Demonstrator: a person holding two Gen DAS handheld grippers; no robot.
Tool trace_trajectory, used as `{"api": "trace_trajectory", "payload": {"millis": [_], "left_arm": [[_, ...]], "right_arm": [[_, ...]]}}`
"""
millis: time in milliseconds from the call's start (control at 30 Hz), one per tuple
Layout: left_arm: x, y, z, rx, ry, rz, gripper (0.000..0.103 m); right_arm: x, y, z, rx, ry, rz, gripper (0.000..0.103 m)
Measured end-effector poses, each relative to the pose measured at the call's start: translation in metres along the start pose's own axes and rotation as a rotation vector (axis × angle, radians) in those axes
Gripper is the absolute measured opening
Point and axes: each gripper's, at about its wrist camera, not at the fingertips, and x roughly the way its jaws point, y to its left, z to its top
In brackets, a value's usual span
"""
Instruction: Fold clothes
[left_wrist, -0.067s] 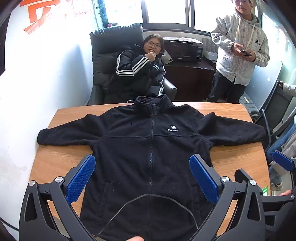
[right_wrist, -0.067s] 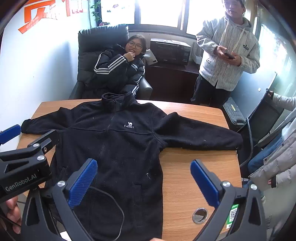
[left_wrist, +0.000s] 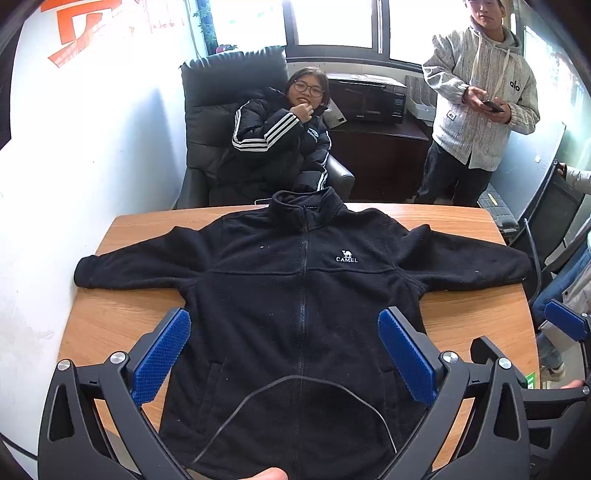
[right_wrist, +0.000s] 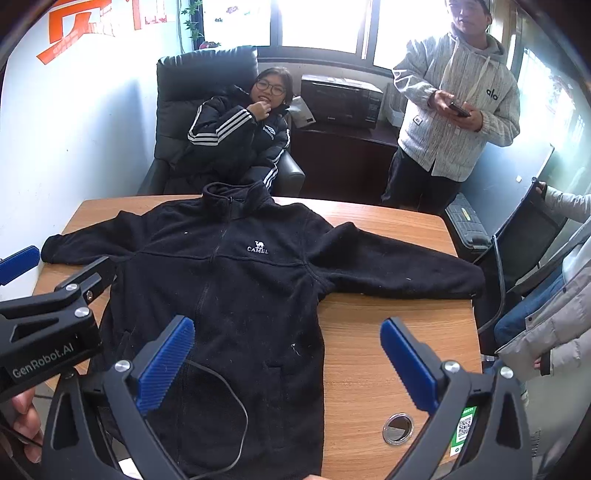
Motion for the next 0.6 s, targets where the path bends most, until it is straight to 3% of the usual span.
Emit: {"api": "trace_trajectory", "payload": {"millis": [67, 133, 267, 333, 467, 600], "left_arm": [[0.002, -0.002, 0.001, -0.014, 0.004, -0.032, 0.103], [0.006, 0.020, 0.001, -0.071, 0.001, -0.111, 0.103], [0.014, 0.034, 0.004, -0.059, 0.011, -0.077, 0.103], [0.021, 0.006, 0.005, -0.017, 0.012, -0.015, 0.103], [0.040, 0.007, 0.009, -0.003, 0.045, -0.023, 0.103], [0.048, 0.002, 0.016, -0.004, 0.084, -0.052, 0.103]], "right_arm": [[-0.002, 0.000, 0.001, 0.002, -0.006, -0.008, 0.103], [-0.007, 0.000, 0.003, 0.002, -0.018, -0.023, 0.103], [-0.002, -0.008, 0.013, -0.002, 0.014, -0.066, 0.103], [-0.002, -0.015, 0.016, 0.011, 0.017, -0.108, 0.103], [0.007, -0.030, 0.019, 0.030, 0.066, -0.185, 0.103], [0.009, -0.040, 0.016, 0.064, 0.082, -0.197, 0.103]]}}
